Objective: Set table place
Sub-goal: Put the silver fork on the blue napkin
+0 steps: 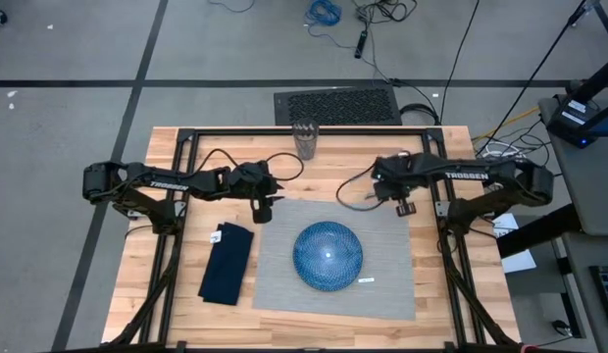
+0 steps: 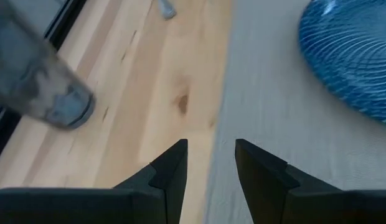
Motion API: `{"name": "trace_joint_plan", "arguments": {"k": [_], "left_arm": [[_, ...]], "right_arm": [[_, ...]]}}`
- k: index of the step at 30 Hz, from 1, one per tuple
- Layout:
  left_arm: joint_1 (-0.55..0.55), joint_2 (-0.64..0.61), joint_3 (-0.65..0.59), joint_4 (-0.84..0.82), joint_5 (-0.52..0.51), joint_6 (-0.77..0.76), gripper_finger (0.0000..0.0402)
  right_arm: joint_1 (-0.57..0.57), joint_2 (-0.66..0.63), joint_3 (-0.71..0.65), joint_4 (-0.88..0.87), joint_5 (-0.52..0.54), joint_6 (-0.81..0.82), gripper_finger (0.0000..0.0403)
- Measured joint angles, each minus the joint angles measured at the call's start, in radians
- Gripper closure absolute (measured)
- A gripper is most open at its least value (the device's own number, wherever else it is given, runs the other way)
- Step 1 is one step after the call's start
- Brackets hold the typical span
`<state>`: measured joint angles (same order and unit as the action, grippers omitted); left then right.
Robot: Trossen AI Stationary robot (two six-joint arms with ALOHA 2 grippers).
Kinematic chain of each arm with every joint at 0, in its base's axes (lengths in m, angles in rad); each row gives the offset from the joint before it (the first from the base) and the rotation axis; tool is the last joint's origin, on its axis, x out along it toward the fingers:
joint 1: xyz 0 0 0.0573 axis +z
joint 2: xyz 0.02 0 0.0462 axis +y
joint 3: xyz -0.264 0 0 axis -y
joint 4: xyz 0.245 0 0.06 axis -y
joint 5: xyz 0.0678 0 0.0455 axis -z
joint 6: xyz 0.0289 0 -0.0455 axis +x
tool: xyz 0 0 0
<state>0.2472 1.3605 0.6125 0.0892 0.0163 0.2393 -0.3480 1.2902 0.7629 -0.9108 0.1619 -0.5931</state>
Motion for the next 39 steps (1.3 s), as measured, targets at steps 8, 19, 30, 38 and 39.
{"name": "trace_joint_plan", "arguments": {"k": [8, 19, 30, 38, 39], "left_arm": [[0.000, -0.034, -0.001, -0.072, -0.240, -0.018, 0.0281], [0.002, -0.410, 0.000, -0.311, -0.357, -0.028, 0.0281], [-0.001, -0.716, 0.000, -0.729, -0.169, -0.302, 0.0281], [-0.027, -0.715, 0.000, -0.726, -0.103, -0.372, 0.0281], [-0.027, -0.712, 0.000, -0.726, -0.103, -0.373, 0.0281]], "right_arm": [[0.226, 0.008, 0.110, 0.061, -0.001, 0.054, 0.0403], [0.391, 0.263, 0.255, 0.100, -0.011, 0.012, 0.0403], [0.429, 0.541, 0.556, 0.073, -0.013, -0.214, 0.0403], [0.448, 0.693, 0.759, 0.045, -0.016, -0.361, 0.0403], [0.449, 0.708, 0.777, 0.046, -0.023, -0.376, 0.0403]]}}
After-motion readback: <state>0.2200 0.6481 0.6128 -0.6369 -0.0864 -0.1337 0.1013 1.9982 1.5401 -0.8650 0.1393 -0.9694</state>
